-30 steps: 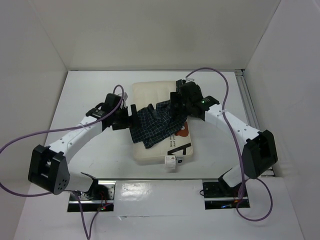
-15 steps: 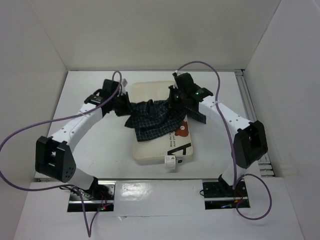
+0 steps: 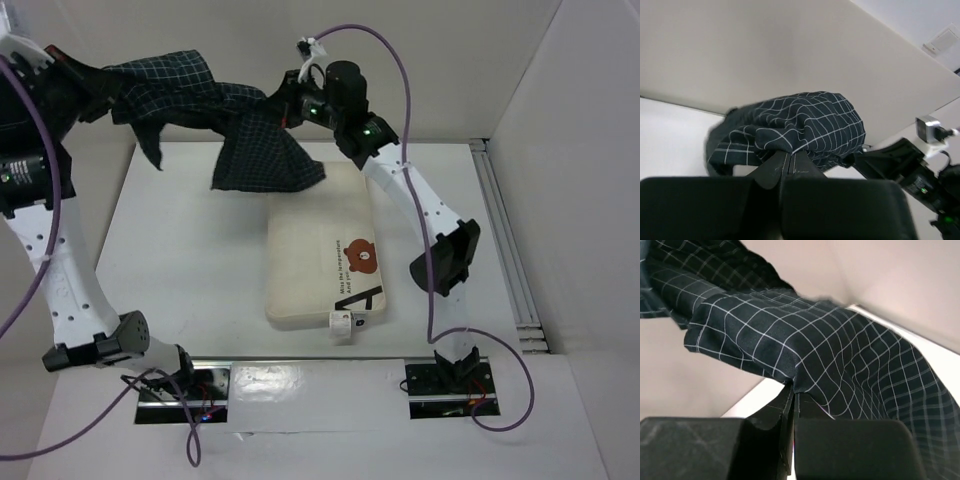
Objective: Put the pillow into the pillowcase
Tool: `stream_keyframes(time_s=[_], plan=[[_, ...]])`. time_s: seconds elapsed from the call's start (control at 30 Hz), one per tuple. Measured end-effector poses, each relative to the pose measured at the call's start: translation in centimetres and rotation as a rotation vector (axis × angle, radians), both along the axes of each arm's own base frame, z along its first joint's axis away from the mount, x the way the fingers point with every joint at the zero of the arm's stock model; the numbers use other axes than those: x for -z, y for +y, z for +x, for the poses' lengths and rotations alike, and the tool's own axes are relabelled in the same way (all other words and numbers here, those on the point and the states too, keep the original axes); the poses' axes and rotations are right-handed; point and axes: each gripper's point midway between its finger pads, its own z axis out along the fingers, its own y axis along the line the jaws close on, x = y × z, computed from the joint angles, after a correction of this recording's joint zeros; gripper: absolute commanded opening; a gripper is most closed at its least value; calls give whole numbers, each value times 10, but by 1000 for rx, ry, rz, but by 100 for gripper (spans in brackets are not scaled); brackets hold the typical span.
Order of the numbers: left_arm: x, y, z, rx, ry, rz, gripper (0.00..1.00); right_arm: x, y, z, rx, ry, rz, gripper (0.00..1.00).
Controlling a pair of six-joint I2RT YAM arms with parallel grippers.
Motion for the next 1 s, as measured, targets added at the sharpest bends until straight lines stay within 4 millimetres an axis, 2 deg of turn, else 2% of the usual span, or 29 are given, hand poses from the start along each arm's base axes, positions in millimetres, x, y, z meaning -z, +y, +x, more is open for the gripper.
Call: stream_keyframes(time_s=[0.03,0.07,0.13,0.17,0.2,0.23,0.3,0.37,0.43,0.47,0.5,0.53,0.57,0.63,0.7,0.73,0.77,0.8,0.87,0.93,1.0], plan=[[-2,2,-10,-10,-2,2,0,1,12,1,-35,-4,18,0],[-2,3,-20,-19,-3,5,0,2,23,3,-64,-12,35,14],[10,-1,-34,-17,18,2,0,22,40,10,-111,20,39,62],[24,-5,-42,-10,48,-6,0,38,45,12,-124,50,25,79],[40,-8,-48,-1,80,-15,0,61,48,15,-129,97,-6,89],[58,-11,-51,6,100,-15,0,87,48,19,-120,140,-46,96],[113,-19,-58,16,215,-51,0,144,38,16,-80,255,-150,100],[169,-28,-61,23,317,-92,0,205,10,7,24,385,-278,100],[236,-37,-68,22,476,-148,0,259,-35,-22,139,514,-424,100],[264,-39,-70,14,542,-167,0,276,-61,-40,198,565,-491,100],[290,-41,-74,2,606,-176,0,288,-90,-57,267,605,-554,100],[314,-42,-78,-13,667,-180,0,295,-109,-68,321,635,-603,100],[333,-42,-83,-27,714,-180,0,291,-140,-87,383,654,-625,100],[357,-44,-91,-50,779,-177,0,284,-179,-110,481,667,-629,100],[365,-45,-94,-57,796,-168,0,284,-203,-129,535,683,-599,100],[367,-46,-94,-59,798,-162,0,293,-211,-141,545,709,-596,95],[368,-47,-95,-58,797,-156,0,306,-216,-156,542,745,-605,85],[368,-50,-95,-55,796,-149,0,321,-219,-168,531,784,-620,62],[366,-55,-93,-39,783,-131,0,353,-221,-187,509,866,-645,0],[365,-62,-92,-15,774,-114,0,361,-219,-186,534,892,-620,0],[365,-71,-93,13,778,-99,0,351,-225,-180,590,884,-590,0]])
